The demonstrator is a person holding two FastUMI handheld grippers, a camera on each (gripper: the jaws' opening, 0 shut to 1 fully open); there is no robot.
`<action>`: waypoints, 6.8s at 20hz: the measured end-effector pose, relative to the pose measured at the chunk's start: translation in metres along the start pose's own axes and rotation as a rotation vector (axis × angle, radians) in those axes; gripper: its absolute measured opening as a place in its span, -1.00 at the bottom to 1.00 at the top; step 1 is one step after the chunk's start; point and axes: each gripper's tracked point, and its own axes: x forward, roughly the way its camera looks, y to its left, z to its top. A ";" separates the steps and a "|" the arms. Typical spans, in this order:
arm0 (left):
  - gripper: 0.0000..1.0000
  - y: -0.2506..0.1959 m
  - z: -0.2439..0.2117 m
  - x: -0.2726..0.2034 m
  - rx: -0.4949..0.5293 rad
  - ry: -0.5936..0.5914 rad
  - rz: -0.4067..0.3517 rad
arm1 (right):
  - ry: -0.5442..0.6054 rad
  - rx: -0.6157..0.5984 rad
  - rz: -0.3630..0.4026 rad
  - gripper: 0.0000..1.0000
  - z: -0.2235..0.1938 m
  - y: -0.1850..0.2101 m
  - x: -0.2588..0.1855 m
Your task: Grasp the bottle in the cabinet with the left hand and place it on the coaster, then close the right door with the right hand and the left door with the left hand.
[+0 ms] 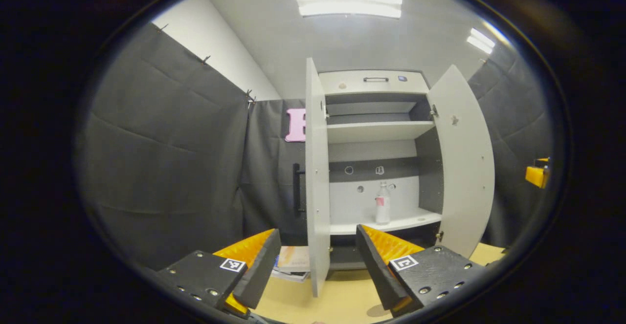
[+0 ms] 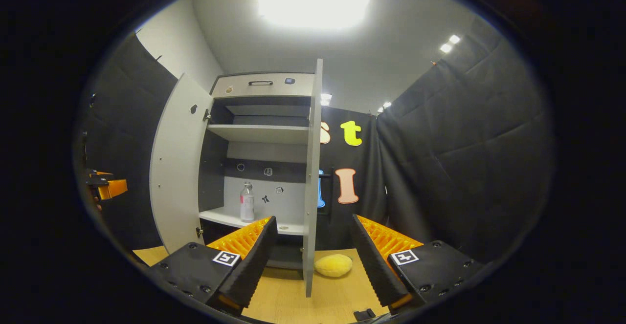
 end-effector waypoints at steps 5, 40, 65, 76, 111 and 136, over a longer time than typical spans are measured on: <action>0.67 -0.057 0.008 0.032 -0.007 -0.016 -0.051 | 0.019 0.039 0.030 0.92 -0.016 -0.020 0.002; 0.82 -0.255 -0.131 0.422 -0.047 0.133 -0.392 | 0.077 0.001 -0.305 0.84 -0.057 -0.056 0.048; 0.58 -0.245 -0.130 0.429 -0.074 0.129 -0.348 | 0.100 0.023 -0.248 0.84 -0.066 -0.047 0.029; 0.43 -0.225 -0.128 0.327 -0.049 0.110 -0.320 | 0.106 0.044 -0.120 0.92 -0.068 -0.054 0.000; 0.43 -0.194 -0.354 0.067 -0.080 0.351 -0.349 | 0.212 0.005 0.133 0.92 -0.104 -0.005 -0.026; 0.68 -0.208 -0.433 0.030 -0.003 0.451 -0.263 | 0.268 0.002 0.176 0.92 -0.121 -0.003 -0.008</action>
